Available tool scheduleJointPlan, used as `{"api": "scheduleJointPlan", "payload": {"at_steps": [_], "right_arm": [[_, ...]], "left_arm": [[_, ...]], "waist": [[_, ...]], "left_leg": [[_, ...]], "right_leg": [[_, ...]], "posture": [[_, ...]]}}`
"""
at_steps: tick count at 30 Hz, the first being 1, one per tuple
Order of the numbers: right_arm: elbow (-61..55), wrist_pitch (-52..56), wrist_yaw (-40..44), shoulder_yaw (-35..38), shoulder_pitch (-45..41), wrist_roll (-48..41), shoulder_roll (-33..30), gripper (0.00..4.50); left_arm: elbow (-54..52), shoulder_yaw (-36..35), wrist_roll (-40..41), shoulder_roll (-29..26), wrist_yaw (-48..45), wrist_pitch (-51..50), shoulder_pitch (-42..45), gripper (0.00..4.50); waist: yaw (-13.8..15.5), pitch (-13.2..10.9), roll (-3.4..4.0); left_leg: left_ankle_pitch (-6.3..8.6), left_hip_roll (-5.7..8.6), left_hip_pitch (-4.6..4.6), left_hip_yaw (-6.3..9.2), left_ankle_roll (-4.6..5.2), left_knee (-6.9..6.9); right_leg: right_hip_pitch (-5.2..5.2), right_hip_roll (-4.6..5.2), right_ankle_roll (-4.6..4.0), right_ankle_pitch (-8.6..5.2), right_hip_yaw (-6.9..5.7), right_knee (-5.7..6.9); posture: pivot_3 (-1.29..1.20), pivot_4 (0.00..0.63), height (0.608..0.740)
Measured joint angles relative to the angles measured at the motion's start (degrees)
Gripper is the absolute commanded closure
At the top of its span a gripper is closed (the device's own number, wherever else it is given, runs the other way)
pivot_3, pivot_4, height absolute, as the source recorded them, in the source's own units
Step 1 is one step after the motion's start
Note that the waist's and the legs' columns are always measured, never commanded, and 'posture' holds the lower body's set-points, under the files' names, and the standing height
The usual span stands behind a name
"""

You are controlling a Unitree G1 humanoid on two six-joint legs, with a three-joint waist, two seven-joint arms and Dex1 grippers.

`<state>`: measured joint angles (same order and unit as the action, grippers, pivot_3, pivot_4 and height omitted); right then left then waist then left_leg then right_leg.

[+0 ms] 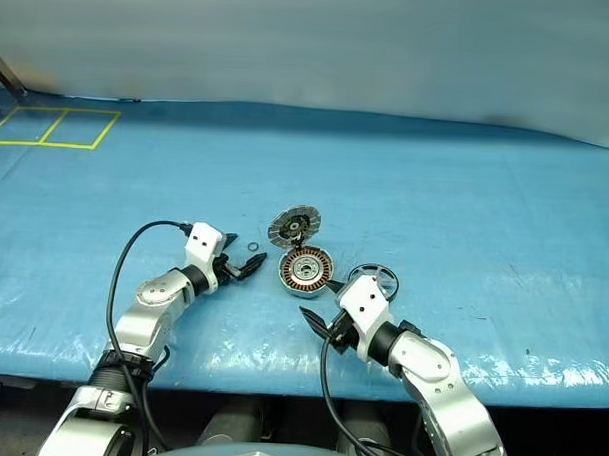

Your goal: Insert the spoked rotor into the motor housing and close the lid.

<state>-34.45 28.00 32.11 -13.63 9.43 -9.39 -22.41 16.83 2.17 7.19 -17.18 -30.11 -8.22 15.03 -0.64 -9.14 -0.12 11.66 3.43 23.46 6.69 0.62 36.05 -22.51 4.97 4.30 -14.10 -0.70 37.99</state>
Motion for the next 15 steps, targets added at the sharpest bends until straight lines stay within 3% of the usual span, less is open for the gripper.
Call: {"api": "scheduleJointPlan", "payload": {"at_steps": [6,9,15], "right_arm": [[0.0,0.3,-0.8,-0.8,-0.1,0.0,0.0,1.28],[0.0,1.0,-1.3,-1.1,-0.3,0.1,-0.2,1.24],[0.0,1.4,-2.4,-1.1,-0.1,0.1,-0.7,1.24]], "left_arm": [[1.4,0.2,-0.5,0.6,0.1,0.0,1.1,0.00],[2.0,0.3,-1.3,1.1,0.9,0.0,1.6,0.58],[1.1,1.8,-2.3,0.6,0.7,-0.2,1.0,2.57]], "waist": [[0.1,0.0,0.00],[0.2,0.1,-0.05],[0.1,0.2,-0.03]], "left_leg": [[-0.02,0.00,-0.14,0.00,0.00,0.00],[-0.03,0.01,-0.19,0.00,0.02,0.01],[-0.03,0.02,-0.31,-0.01,0.02,-0.01]], "right_leg": [[0.00,0.03,0.01,0.00,-0.01,0.01],[0.02,0.05,0.03,0.01,-0.04,0.00],[0.10,0.07,0.04,0.01,-0.01,-0.01]], "posture": [[0.00,0.150,0.740],[0.00,0.150,0.740],[0.00,0.150,0.740]]}}
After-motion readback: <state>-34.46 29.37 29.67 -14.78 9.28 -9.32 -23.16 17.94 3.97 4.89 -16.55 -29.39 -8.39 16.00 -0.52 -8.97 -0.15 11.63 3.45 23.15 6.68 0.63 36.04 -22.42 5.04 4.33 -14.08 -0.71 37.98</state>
